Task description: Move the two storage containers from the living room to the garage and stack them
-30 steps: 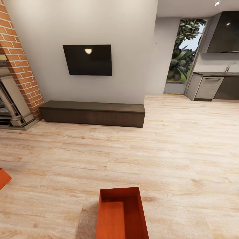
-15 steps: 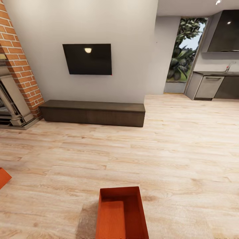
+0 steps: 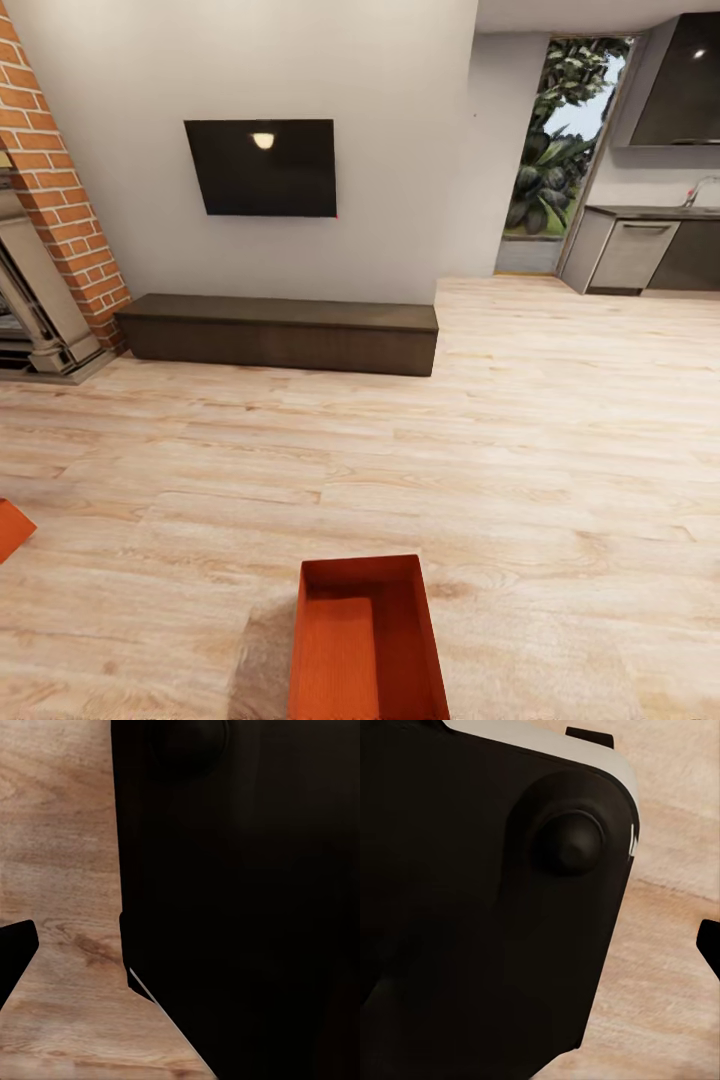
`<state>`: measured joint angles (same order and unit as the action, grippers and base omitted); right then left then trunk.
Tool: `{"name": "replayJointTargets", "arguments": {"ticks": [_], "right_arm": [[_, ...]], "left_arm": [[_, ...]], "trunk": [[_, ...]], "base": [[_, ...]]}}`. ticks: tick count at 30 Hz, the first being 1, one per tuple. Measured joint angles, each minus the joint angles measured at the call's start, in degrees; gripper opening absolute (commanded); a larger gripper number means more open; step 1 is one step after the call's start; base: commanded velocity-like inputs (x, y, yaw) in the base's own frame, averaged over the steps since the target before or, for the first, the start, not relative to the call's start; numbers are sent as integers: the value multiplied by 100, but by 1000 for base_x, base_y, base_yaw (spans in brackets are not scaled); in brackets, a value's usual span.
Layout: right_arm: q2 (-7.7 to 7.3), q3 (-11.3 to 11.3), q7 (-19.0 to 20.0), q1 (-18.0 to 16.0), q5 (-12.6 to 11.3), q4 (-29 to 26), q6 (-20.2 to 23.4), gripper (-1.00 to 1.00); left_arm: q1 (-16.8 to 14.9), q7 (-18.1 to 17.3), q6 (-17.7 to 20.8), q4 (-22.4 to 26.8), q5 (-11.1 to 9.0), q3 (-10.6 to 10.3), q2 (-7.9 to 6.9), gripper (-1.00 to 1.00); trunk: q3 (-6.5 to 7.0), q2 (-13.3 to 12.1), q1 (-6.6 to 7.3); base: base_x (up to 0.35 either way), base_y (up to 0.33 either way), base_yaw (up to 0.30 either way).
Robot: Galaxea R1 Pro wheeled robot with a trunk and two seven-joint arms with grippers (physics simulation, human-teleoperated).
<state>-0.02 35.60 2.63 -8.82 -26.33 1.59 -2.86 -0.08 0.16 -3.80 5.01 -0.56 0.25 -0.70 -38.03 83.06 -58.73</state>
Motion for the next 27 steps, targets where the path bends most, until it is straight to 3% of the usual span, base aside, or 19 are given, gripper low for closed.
{"name": "replayJointTargets", "arguments": {"ticks": [27], "right_arm": [[1, -1, 0, 0, 1, 0, -5, 100]], "left_arm": [[0, 0, 3, 0, 0, 0, 0, 100]], "trunk": [[-245, 0, 0]], "base": [[0, 0, 0]]}}
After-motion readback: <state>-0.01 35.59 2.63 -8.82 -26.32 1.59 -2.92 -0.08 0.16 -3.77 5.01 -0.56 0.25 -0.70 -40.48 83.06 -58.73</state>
